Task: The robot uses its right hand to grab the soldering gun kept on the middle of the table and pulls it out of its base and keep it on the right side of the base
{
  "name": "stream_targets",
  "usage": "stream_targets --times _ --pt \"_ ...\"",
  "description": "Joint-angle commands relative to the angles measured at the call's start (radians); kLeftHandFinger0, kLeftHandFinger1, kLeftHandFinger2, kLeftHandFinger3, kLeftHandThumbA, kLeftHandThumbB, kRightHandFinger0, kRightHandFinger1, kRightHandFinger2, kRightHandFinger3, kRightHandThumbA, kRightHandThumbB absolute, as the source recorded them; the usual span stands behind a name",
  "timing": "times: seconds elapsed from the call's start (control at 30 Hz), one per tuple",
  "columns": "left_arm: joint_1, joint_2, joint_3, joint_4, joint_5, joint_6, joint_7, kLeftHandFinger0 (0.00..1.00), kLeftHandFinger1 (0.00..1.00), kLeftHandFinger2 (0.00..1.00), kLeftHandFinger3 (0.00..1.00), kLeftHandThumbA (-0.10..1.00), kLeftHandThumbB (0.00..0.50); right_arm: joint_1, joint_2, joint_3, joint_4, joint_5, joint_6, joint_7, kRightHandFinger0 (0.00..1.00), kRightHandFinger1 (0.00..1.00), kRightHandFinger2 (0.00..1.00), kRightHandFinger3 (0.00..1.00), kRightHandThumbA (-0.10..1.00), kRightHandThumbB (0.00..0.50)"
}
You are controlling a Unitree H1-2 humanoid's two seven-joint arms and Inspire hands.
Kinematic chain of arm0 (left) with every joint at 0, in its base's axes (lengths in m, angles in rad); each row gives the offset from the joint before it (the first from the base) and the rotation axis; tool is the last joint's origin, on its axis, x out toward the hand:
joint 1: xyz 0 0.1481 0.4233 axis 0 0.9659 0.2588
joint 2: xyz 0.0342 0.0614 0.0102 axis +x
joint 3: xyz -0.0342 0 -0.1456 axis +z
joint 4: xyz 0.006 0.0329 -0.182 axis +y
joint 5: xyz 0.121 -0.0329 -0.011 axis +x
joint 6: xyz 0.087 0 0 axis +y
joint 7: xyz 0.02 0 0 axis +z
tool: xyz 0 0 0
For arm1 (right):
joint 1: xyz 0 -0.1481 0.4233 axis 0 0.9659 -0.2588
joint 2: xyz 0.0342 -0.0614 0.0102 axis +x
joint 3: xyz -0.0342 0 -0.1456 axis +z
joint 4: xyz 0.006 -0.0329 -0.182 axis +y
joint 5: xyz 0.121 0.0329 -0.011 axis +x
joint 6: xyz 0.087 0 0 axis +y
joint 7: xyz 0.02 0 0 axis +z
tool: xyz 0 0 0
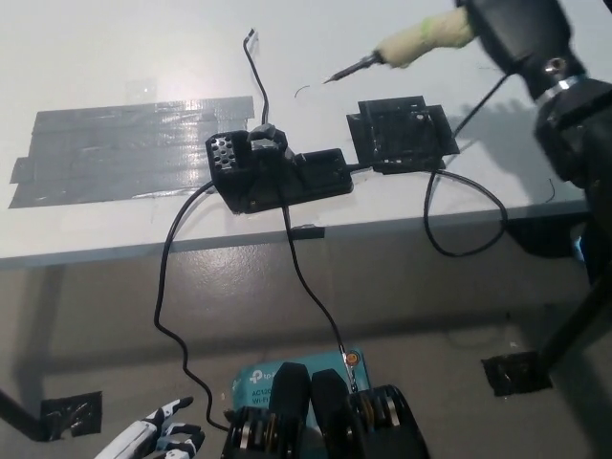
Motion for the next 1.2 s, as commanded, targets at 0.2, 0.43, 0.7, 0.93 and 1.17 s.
stream_targets --times 0.2,0.43,0.7,0.93,1.17 --pt "0.012 0.023 0.007 -0.024 0.028 0.013 -0.025 0.63 0.76 0.83 1.0 0.61 0.241 0.063 -0.001 -0.149 -0.125 0.069 0.285 0.29 0.0 0.1 0.31 0.29 0.17 0.0" --pt "0.001 0.013 0.002 -0.029 0.032 0.013 -0.026 0.64 0.76 0.83 1.0 0.59 0.248 0.086 0.076 -0.158 -0.111 0.063 0.474 0.446 0.0 0.08 0.31 0.62 0.0 0.022" --pt "-0.012 0.005 -0.008 -0.025 0.049 0.013 -0.041 0.63 0.76 0.83 1.0 0.6 0.243 0.103 0.152 -0.218 -0.056 -0.026 0.484 0.513 0.0 0.01 0.22 0.24 0.09 0.0" --pt "-0.016 0.001 -0.01 -0.019 0.054 0.013 -0.048 0.63 0.75 0.83 1.0 0.61 0.246 0.097 0.178 -0.226 -0.044 -0.004 0.484 0.598 0.0 0.03 0.27 0.59 0.03 0.033" --pt "-0.012 -0.006 -0.003 -0.024 0.069 0.013 -0.06 0.65 0.76 0.84 1.0 0.61 0.241 0.099 0.128 -0.2 -0.093 -0.004 0.484 0.785 1.0 1.0 1.0 1.0 0.18 0.405"
